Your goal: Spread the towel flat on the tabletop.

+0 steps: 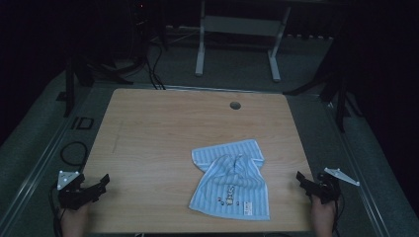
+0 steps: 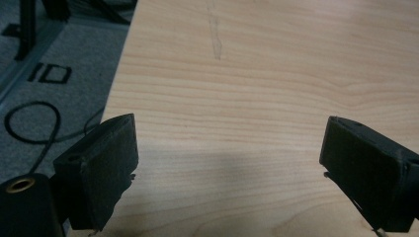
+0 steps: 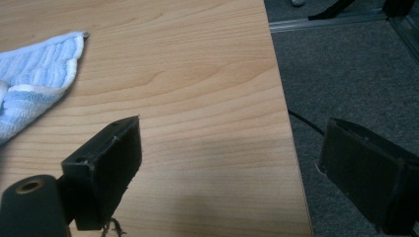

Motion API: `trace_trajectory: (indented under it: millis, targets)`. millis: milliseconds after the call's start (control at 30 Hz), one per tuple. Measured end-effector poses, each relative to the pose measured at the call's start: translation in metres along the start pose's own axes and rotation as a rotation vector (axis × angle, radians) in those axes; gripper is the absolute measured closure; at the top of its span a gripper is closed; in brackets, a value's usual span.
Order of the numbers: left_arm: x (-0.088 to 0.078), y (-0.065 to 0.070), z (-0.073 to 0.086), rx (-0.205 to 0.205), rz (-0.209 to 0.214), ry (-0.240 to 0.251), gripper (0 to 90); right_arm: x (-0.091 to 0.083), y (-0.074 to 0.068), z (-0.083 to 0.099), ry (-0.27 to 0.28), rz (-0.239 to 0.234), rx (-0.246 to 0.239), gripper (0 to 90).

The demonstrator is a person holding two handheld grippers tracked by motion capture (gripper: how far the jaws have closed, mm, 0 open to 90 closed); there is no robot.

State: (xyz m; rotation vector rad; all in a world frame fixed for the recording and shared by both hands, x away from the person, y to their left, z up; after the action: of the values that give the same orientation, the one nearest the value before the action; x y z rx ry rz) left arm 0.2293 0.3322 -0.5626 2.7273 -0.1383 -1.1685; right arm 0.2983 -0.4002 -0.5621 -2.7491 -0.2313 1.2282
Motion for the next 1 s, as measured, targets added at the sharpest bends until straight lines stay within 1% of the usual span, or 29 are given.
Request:
trace_trajectory:
  millis: [67,100,133,167,200,233,267,300,367,400,433,467,500,533,567,600,633,667,700,733,767,833,900,933,1000]
  targets:
    - [0.001,0.000,-0.001,0.007,0.008,-0.018,8.1,0.000,0.000,0.000,0.001,-0.004,-0.008,8.9]
    - [0.001,0.000,-0.002,0.017,0.014,-0.036,8.1,0.000,-0.001,0.000,-0.006,-0.012,-0.015,8.9]
    - [0.004,0.000,-0.004,0.042,0.017,-0.080,8.1,0.002,-0.001,-0.001,-0.020,-0.016,-0.024,8.9]
    - [0.005,0.000,-0.004,0.054,0.027,-0.102,8.1,0.004,-0.002,-0.003,-0.052,-0.034,-0.053,8.9]
    - [0.007,0.001,-0.005,0.070,0.035,-0.143,8.1,0.005,-0.002,-0.005,-0.064,-0.040,-0.068,8.9]
    - [0.008,0.001,-0.005,0.080,0.031,-0.169,8.1,0.005,-0.002,-0.006,-0.077,-0.040,-0.077,9.0]
    - [0.008,0.001,-0.005,0.088,0.033,-0.184,8.1,0.006,-0.002,-0.007,-0.094,-0.034,-0.083,8.9]
    - [0.009,0.001,-0.006,0.085,0.035,-0.208,7.4,0.008,-0.002,-0.008,-0.119,-0.025,-0.091,9.0]
    - [0.009,0.001,-0.008,0.093,0.019,-0.251,6.8,0.009,-0.003,-0.009,-0.147,-0.029,-0.094,9.8]
    - [0.008,0.001,-0.009,0.108,0.004,-0.267,6.8,0.009,-0.004,-0.009,-0.160,-0.008,-0.098,12.9]
    - [0.007,0.001,-0.011,0.119,-0.006,-0.281,6.8,0.008,-0.005,-0.010,-0.175,0.002,-0.102,12.4]
    - [0.007,0.001,-0.013,0.122,-0.009,-0.301,6.8,0.008,-0.006,-0.011,-0.192,-0.013,-0.109,12.5]
    - [0.006,0.000,-0.014,0.128,-0.013,-0.319,6.5,0.007,-0.007,-0.012,-0.216,-0.007,-0.128,12.5]
    - [0.006,-0.001,-0.016,0.138,-0.017,-0.341,6.4,0.007,-0.009,-0.013,-0.241,0.009,-0.153,12.5]
    - [0.004,-0.002,-0.018,0.143,-0.029,-0.355,6.4,0.006,-0.010,-0.014,-0.260,0.022,-0.178,12.5]
    - [0.002,-0.002,-0.020,0.165,-0.041,-0.361,6.4,0.005,-0.011,-0.015,-0.286,0.037,-0.204,12.5]
    - [0.001,-0.002,-0.021,0.176,-0.035,-0.366,6.4,0.004,-0.012,-0.017,-0.318,0.051,-0.235,12.5]
    - [-0.001,-0.003,-0.024,0.182,-0.028,-0.378,6.4,0.003,-0.012,-0.018,-0.334,0.061,-0.253,12.5]
    - [-0.001,-0.003,-0.024,0.182,-0.028,-0.378,6.4,0.003,-0.012,-0.018,-0.334,0.061,-0.253,12.5]
    - [-0.004,-0.005,-0.028,0.177,-0.015,-0.418,6.4,0.001,-0.013,-0.019,-0.362,0.070,-0.270,12.5]
    - [-0.005,-0.006,-0.029,0.181,-0.013,-0.430,6.4,-0.002,-0.014,-0.023,-0.427,0.062,-0.302,12.8]
    - [-0.006,-0.007,-0.030,0.189,-0.012,-0.470,6.4,-0.003,-0.014,-0.026,-0.507,0.026,-0.320,12.9]
    - [-0.005,-0.006,-0.030,0.194,-0.003,-0.510,6.4,-0.004,-0.016,-0.027,-0.587,0.028,-0.347,13.0]
    - [-0.005,-0.006,-0.030,0.194,-0.003,-0.510,6.4,-0.004,-0.016,-0.027,-0.587,0.028,-0.347,13.0]
    - [-0.004,-0.004,-0.029,0.213,0.004,-0.555,6.4,-0.003,-0.018,-0.027,-0.653,0.024,-0.383,13.0]
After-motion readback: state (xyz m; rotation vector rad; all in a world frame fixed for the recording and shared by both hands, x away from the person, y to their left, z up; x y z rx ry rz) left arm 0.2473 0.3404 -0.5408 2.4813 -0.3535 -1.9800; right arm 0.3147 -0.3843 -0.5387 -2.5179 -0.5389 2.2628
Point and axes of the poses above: each handheld gripper's, and its own axes: x roughly forward along the jaws, z roughly out of its underside, y roughly to its right, the point moved 1 cm from there along x, roughly forward along the jaws, and after that the axes turned 12 degrees about -y, right-handed, at the moved point
